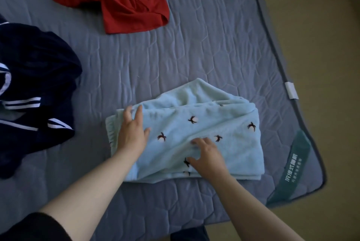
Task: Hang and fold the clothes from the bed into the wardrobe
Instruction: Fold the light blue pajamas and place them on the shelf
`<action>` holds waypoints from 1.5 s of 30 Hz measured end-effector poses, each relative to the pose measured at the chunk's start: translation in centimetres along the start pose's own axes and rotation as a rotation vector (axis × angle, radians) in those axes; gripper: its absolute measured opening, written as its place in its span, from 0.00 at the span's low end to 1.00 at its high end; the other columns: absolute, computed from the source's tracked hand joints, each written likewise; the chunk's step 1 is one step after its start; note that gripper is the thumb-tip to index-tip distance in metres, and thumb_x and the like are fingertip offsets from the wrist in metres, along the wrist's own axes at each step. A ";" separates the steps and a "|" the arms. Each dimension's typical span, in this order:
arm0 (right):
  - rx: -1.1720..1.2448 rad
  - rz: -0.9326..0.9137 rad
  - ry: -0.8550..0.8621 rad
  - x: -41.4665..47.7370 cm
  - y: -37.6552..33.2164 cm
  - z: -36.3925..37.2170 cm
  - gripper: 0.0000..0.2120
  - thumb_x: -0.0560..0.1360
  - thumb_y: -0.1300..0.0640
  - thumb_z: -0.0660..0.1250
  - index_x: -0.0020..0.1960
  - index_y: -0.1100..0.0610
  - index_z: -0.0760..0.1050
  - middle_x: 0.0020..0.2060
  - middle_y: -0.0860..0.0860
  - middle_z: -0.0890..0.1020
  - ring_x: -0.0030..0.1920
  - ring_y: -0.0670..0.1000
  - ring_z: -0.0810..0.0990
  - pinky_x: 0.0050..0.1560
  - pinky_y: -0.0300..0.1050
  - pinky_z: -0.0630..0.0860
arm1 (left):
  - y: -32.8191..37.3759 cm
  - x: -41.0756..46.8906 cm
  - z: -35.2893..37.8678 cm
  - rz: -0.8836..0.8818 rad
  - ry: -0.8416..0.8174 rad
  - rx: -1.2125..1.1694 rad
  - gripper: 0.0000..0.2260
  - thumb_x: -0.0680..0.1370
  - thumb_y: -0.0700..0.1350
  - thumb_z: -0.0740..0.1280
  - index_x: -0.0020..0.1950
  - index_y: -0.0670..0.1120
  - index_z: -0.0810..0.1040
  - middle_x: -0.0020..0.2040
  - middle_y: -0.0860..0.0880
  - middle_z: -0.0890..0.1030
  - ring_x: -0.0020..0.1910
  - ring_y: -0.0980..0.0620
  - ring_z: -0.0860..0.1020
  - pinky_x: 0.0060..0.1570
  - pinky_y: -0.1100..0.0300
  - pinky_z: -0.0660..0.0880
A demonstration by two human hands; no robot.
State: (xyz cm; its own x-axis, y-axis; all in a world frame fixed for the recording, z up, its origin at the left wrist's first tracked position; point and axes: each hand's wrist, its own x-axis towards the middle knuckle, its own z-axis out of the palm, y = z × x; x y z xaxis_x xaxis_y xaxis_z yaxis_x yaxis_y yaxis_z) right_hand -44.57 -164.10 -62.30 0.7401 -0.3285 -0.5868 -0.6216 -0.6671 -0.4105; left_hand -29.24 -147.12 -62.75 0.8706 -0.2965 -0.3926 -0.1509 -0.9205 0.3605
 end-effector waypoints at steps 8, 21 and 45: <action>-0.259 -0.025 0.005 0.5 -0.9 3.2 0.09 0.76 0.61 0.58 0.53 0.56 0.74 0.51 0.52 0.80 0.50 0.54 0.78 0.44 0.44 0.67 | -2.3 3.3 -1.7 0.062 0.109 -0.051 0.06 0.76 0.41 0.66 0.50 0.39 0.77 0.52 0.38 0.75 0.47 0.36 0.76 0.45 0.47 0.70; -0.040 0.118 0.342 -0.4 -0.5 1.4 0.07 0.75 0.58 0.66 0.51 0.58 0.79 0.50 0.54 0.78 0.53 0.56 0.75 0.50 0.48 0.74 | -0.4 0.8 -1.3 0.347 0.105 0.022 0.18 0.66 0.44 0.77 0.48 0.41 0.75 0.50 0.41 0.73 0.46 0.39 0.75 0.46 0.49 0.73; -0.565 -0.176 -0.010 10.9 10.8 -13.9 0.28 0.69 0.46 0.70 0.68 0.48 0.71 0.62 0.49 0.74 0.67 0.53 0.66 0.68 0.49 0.57 | 10.7 2.1 6.8 0.498 -0.299 0.018 0.32 0.71 0.53 0.73 0.70 0.49 0.65 0.68 0.49 0.61 0.64 0.48 0.70 0.63 0.57 0.68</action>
State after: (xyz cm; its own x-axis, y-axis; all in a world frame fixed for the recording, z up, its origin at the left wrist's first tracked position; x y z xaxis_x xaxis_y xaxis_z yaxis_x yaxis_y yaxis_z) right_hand -39.64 -184.13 -63.44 0.8156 -0.1765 -0.5511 -0.2551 -0.9645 -0.0686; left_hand -32.17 -159.34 -65.48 0.5231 -0.7515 -0.4021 -0.5187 -0.6550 0.5495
